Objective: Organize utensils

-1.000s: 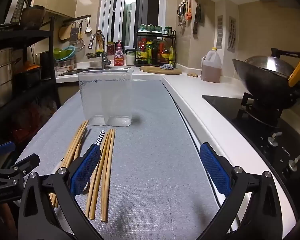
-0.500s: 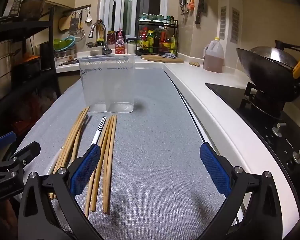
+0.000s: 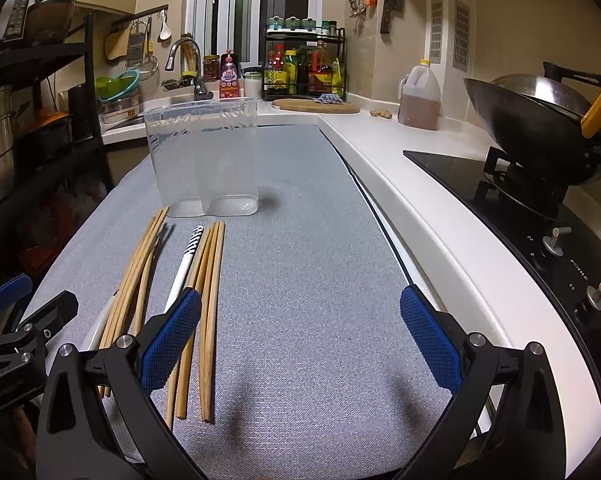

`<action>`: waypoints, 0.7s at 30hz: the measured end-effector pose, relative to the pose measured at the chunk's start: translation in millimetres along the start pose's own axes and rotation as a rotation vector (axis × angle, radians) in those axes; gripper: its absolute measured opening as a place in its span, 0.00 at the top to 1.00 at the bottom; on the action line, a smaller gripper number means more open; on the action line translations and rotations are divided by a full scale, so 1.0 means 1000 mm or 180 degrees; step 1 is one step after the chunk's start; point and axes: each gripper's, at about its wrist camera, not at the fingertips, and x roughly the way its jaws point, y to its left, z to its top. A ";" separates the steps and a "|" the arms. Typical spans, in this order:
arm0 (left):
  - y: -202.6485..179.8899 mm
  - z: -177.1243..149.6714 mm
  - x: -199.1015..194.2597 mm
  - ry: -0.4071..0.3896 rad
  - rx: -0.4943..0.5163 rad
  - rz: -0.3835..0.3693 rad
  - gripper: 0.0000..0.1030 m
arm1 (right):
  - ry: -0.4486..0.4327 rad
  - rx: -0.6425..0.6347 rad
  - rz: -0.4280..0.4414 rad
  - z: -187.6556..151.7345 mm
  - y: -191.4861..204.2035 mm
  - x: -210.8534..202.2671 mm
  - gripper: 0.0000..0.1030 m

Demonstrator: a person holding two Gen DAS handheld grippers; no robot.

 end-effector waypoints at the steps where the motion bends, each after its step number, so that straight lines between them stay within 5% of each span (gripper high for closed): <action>1: -0.001 -0.001 0.000 0.0005 0.0018 0.0014 0.15 | -0.0011 -0.0002 -0.0008 -0.001 0.001 -0.001 0.06; 21: 0.001 -0.001 -0.002 -0.0006 0.0051 0.0018 0.15 | -0.0031 -0.0033 -0.0028 -0.002 0.003 -0.002 0.11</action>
